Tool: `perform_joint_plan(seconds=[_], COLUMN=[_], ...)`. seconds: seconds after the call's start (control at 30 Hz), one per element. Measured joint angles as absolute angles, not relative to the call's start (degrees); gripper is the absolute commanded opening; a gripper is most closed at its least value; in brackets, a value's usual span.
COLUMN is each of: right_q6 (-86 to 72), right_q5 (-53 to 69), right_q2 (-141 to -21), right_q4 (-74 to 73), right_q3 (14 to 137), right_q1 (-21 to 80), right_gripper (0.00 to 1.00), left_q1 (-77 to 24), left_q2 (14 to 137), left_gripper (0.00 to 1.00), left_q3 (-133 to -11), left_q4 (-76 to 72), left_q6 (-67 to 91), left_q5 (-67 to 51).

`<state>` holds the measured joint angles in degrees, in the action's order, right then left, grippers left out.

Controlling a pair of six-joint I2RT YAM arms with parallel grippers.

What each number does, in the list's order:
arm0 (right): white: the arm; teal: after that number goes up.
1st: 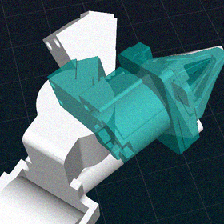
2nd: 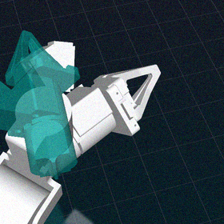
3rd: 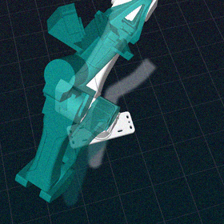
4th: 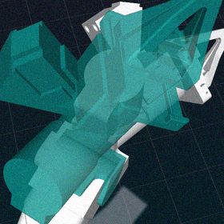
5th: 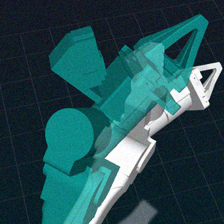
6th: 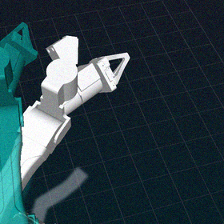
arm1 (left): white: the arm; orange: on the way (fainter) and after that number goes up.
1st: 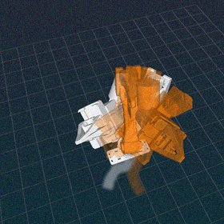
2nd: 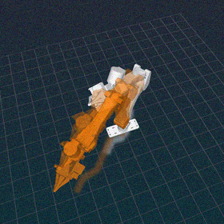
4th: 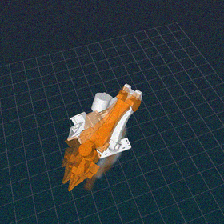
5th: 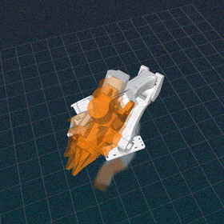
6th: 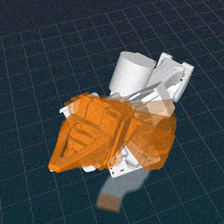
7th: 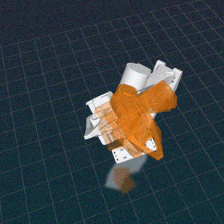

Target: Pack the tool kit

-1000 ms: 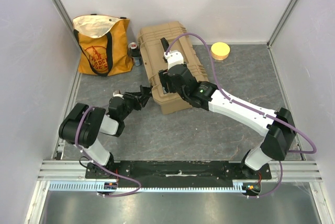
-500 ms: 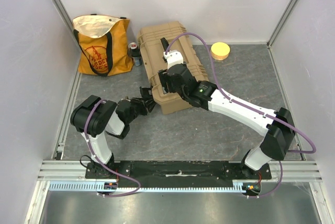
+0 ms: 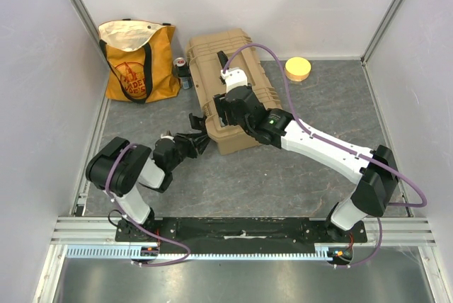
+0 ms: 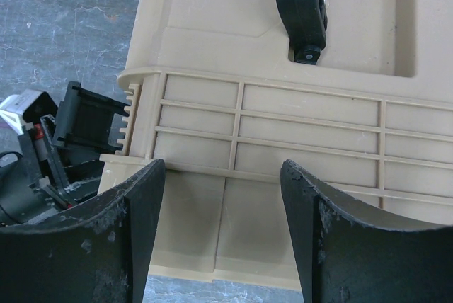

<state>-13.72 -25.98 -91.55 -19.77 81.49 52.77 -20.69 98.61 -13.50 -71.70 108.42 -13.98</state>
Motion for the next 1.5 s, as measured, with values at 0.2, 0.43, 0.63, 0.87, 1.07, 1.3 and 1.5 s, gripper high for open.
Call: perform_joint_plan(seconds=[0.2,0.43,0.63,0.87,1.07,1.3,1.5], right_q6=[-13.8,-13.9,-13.9,-11.7,-8.5,-7.0,-6.8], right_q5=[-26.0,-26.0,-26.0,-27.6,-31.0,-34.2,-34.8], right_q2=[-91.6,-91.6,-91.9,-94.3,-99.2,-101.3,-101.9], right_q4=[-19.9,-19.9,-21.3,-24.7,-25.4,-25.2,-25.4], right_q3=[81.6,81.6,82.7,86.8,91.3,93.1,93.8], right_q1=[52.8,52.8,52.8,55.5,58.7,58.9,59.2], right_gripper=[0.73,0.73,0.74,0.77,0.77,0.77,0.72], left_q1=[-18.6,-18.4,-18.4,-18.5,-18.5,-18.5,-18.5], left_q2=[92.2,84.8,69.8,65.4,67.9,68.6,68.7], left_gripper=[0.29,0.27,0.28,0.28,0.27,0.28,0.28], left_q3=[-12.5,-12.5,-14.8,-19.7,-21.8,-22.9,-23.0], left_q4=[-72.4,-66.1,-44.0,-29.1,-27.6,-27.0,-26.9], left_q6=[104.9,96.1,86.1,78.2,75.0,72.4,71.4], left_q5=[-13.4,-12.4,-10.1,-9.0,-9.0,-7.6,-7.4])
